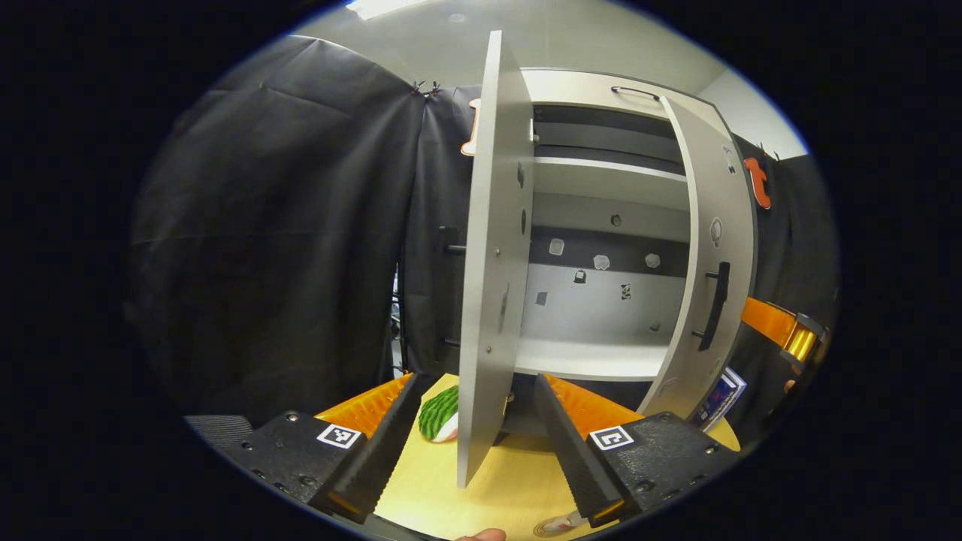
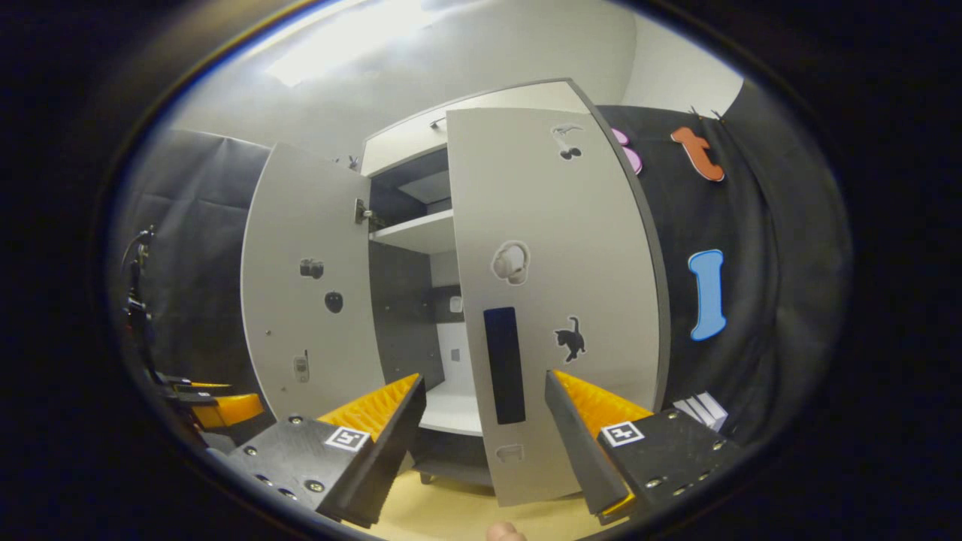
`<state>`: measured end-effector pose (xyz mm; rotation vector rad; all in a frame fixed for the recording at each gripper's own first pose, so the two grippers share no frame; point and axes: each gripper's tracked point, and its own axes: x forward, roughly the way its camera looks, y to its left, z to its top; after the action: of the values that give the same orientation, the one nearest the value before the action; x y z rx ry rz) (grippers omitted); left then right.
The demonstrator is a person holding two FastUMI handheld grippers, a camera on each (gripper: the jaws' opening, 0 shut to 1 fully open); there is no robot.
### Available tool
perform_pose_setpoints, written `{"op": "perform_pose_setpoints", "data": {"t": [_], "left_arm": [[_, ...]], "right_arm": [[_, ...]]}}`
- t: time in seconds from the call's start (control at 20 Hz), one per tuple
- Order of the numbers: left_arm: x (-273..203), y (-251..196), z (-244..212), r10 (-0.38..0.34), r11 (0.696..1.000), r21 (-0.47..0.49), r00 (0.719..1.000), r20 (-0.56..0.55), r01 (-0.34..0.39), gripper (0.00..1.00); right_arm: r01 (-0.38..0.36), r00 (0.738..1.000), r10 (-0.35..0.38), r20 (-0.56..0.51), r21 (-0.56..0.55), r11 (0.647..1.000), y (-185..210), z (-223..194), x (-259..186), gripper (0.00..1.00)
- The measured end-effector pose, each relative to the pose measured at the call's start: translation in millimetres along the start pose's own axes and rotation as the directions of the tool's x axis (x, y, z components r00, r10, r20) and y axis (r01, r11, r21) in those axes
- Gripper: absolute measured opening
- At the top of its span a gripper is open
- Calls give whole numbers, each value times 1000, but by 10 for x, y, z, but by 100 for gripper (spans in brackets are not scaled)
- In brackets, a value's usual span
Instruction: Grasp the bottle in the cabinet with the left hand and place it on the coaster, then close the right door with the right hand and the left door with the left hand.
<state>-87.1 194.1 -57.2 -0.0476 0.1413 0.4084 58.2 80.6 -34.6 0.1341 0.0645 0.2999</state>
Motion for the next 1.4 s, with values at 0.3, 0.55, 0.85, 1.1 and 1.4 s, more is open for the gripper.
{"op": "perform_pose_setpoints", "data": {"t": [0.3, 0.55, 0.85, 1.1, 1.4], "left_arm": [[82, 339, 79, 71, 997, 1, 997, 27, -71, 95], [319, 593, 348, 124, 992, -24, 988, 95, -122, 95], [528, 558, 355, 61, 998, 29, 994, 89, -64, 93], [474, 322, 339, -21, 1000, -7, 997, 69, 22, 92], [434, -57, 321, -94, 995, -13, 993, 73, 96, 92]], "right_arm": [[-7, 1000, 7, -4, 2, 1000, 110, -31, 60, 96], [14, 1000, -14, -2, -1, 1000, 107, -37, 65, 96], [51, 999, -51, 0, -1, 999, 79, -50, 67, 96], [47, 999, -47, -1, -5, 999, 111, -60, 77, 96], [48, 999, -48, 10, -17, 999, 98, -15, 27, 96]]}}
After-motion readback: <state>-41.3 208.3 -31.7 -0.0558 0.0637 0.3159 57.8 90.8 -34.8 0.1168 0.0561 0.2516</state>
